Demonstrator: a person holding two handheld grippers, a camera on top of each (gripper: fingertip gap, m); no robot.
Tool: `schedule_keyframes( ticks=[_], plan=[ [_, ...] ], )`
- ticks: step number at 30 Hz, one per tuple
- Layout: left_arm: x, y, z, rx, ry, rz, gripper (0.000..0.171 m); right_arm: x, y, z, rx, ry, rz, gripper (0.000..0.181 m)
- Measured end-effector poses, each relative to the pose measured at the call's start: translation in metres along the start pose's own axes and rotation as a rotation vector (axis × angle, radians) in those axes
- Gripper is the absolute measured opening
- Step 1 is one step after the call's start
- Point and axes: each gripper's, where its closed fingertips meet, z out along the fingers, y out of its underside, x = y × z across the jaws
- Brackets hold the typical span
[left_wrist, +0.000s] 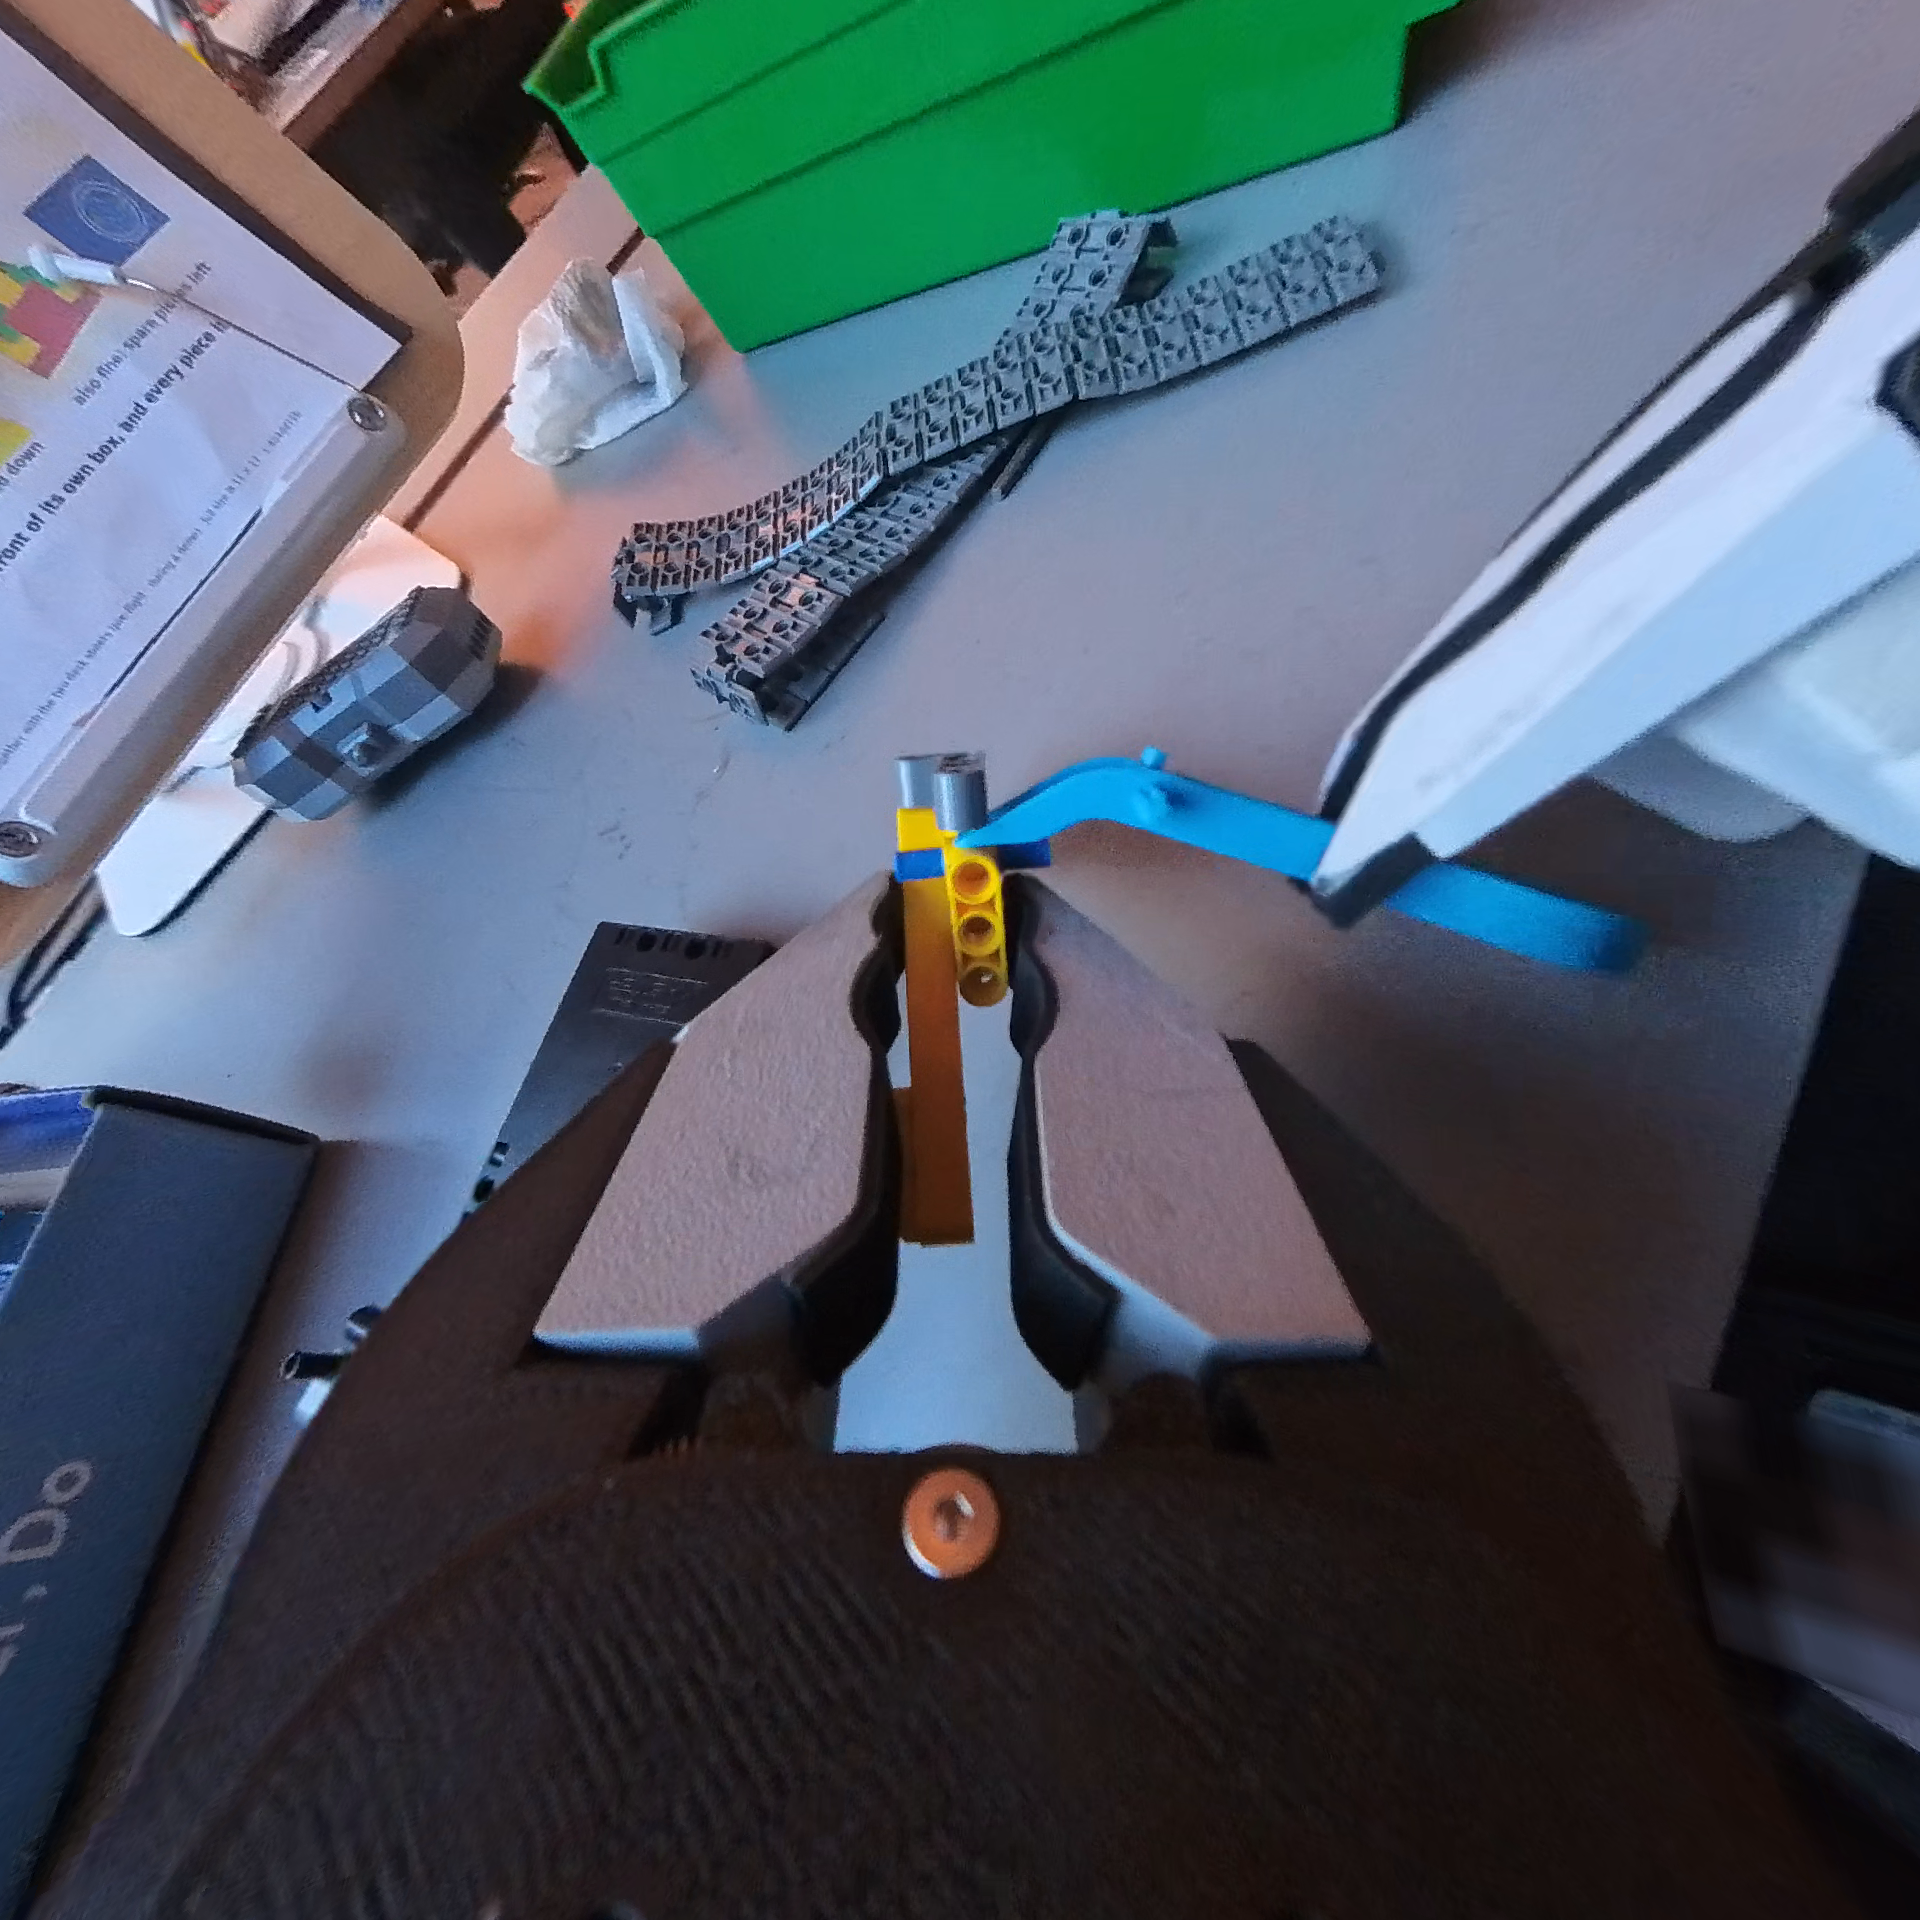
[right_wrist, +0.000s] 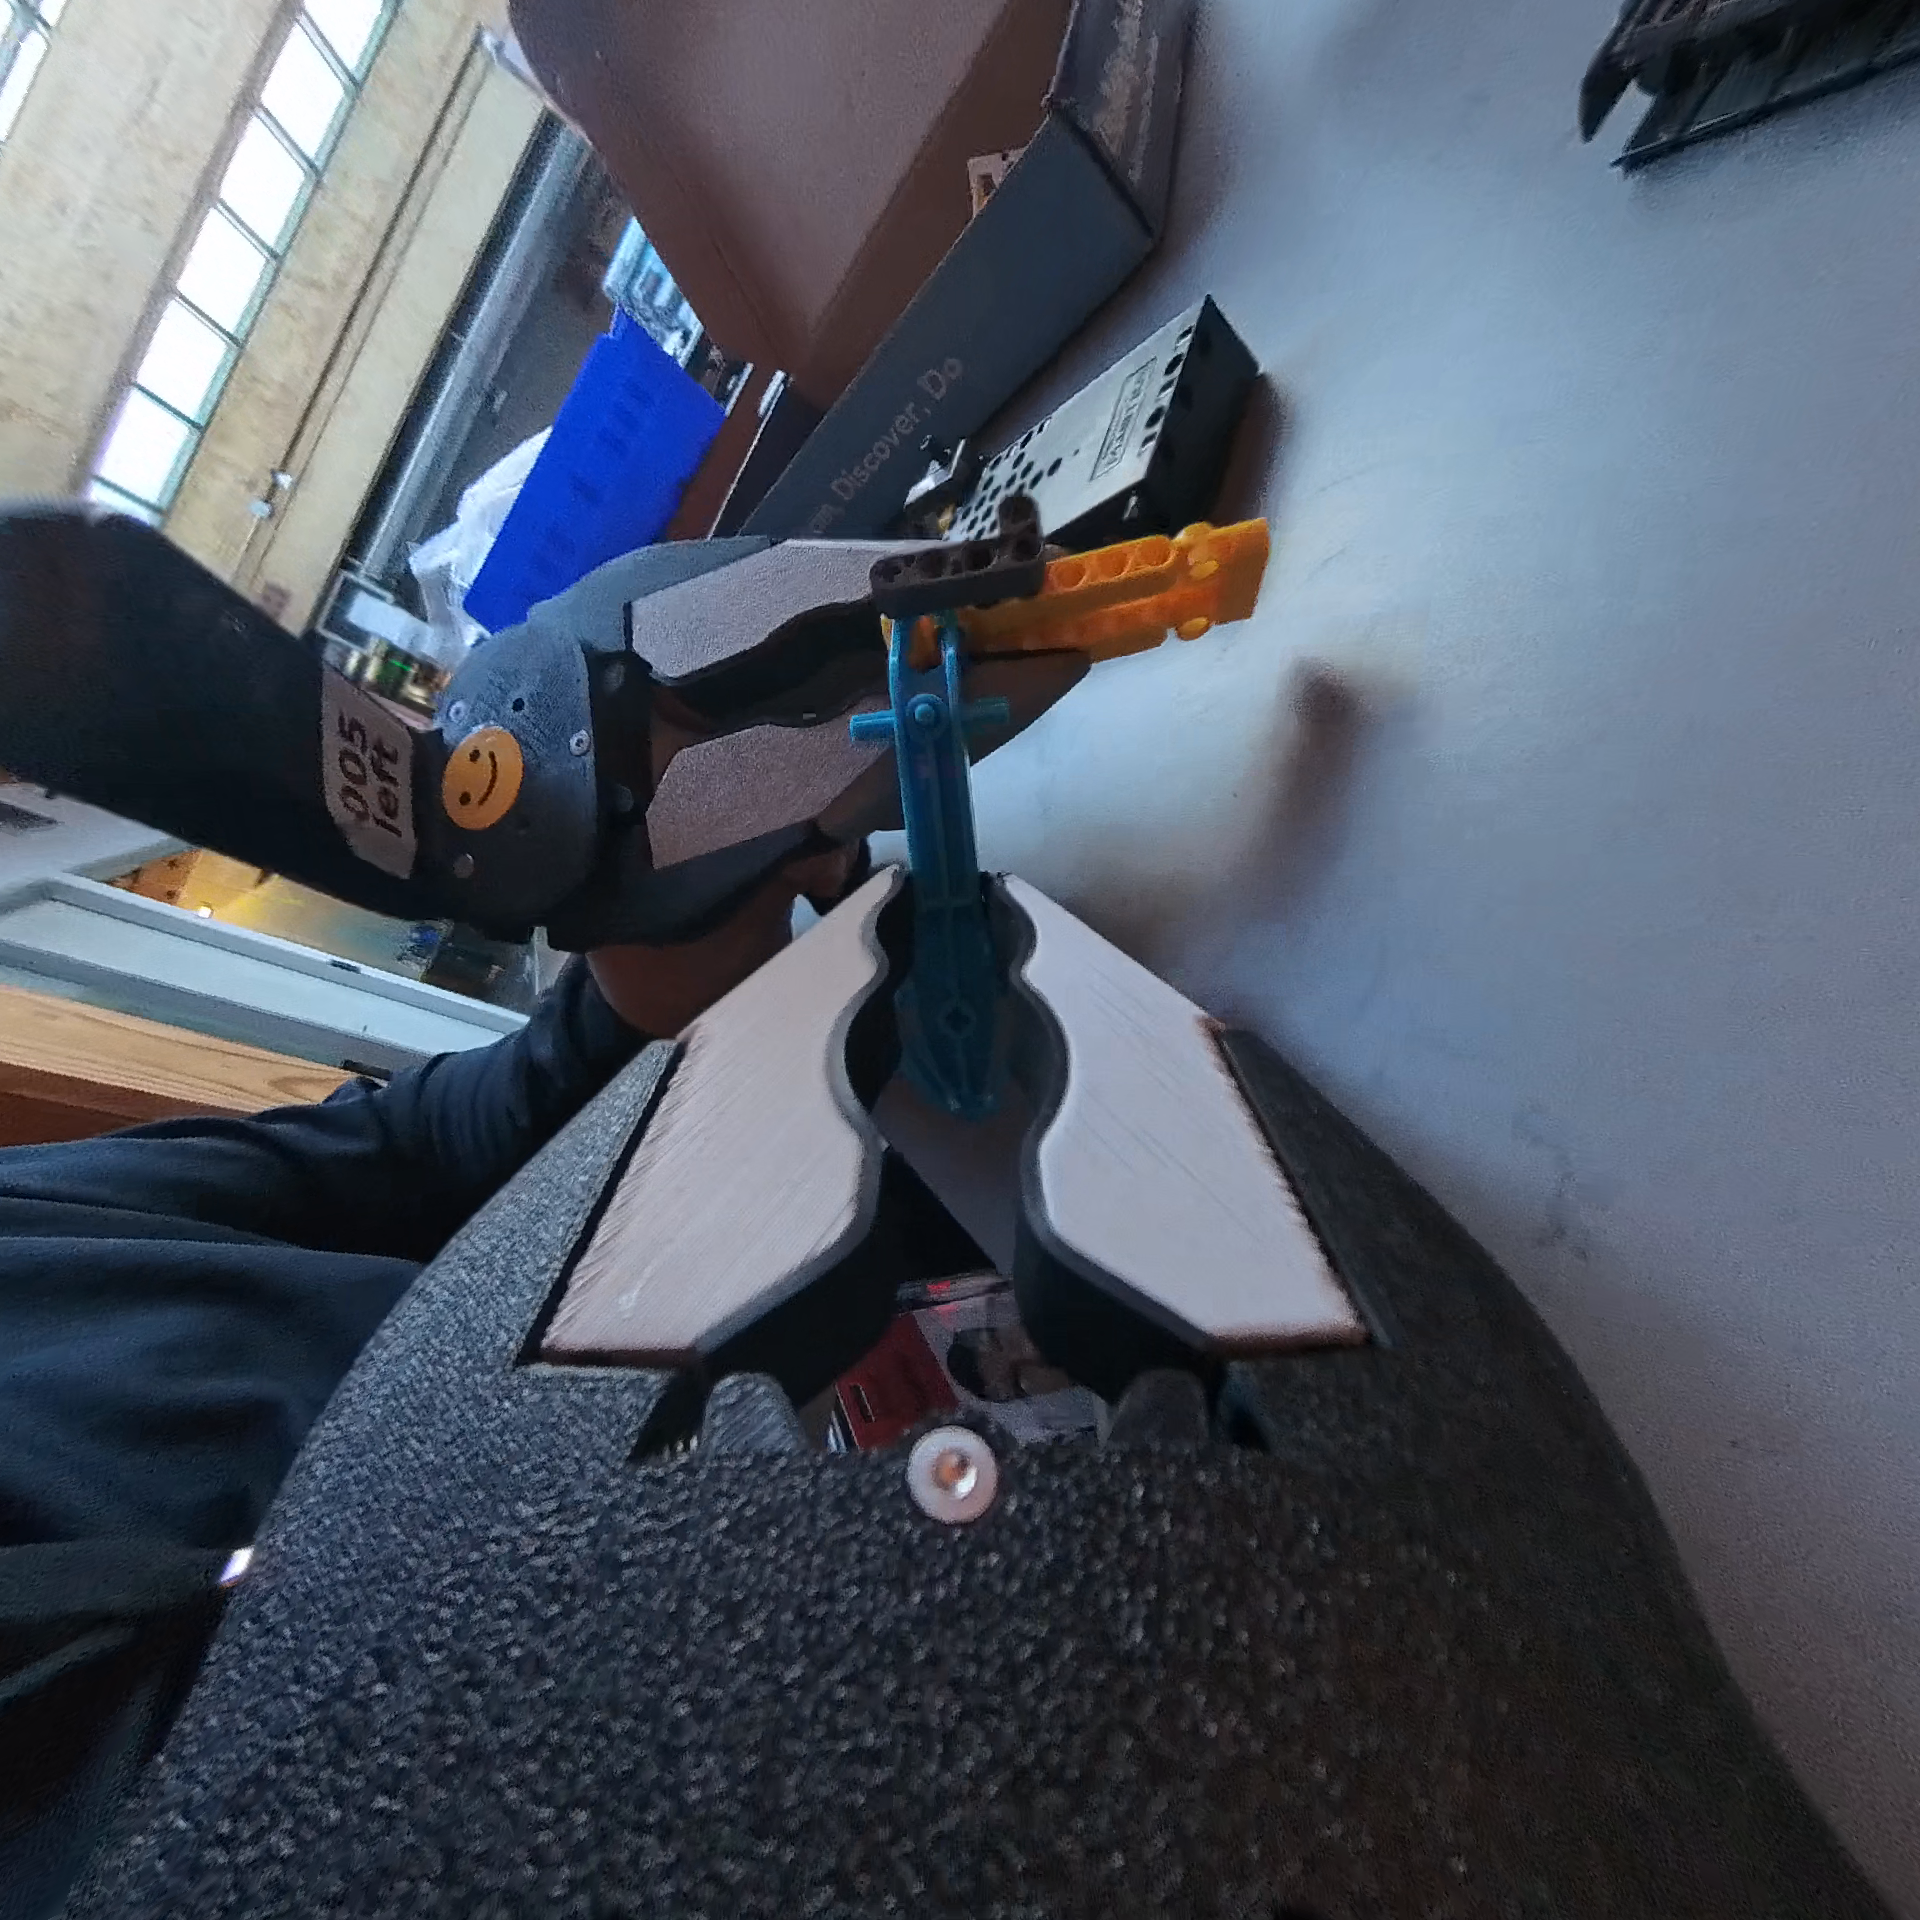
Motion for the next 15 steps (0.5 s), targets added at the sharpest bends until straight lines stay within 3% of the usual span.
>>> schedule_keyframes(
  ticks=[5,10,15],
  plan=[
    [0.013,-0.002,0.002,-0.006,0.060,0.016,0.017,0.004,0.003,0.006,-0.065,0.028,-0.045,0.009],
    [0.010,-0.003,0.002,0.002,0.041,0.004,0.016,0.004,0.001,0.010,-0.061,-0.004,-0.018,0.009],
    [0.012,-0.002,0.002,-0.003,0.049,0.013,0.016,0.004,0.008,0.003,-0.146,-0.036,-0.025,0.009]
  ],
)
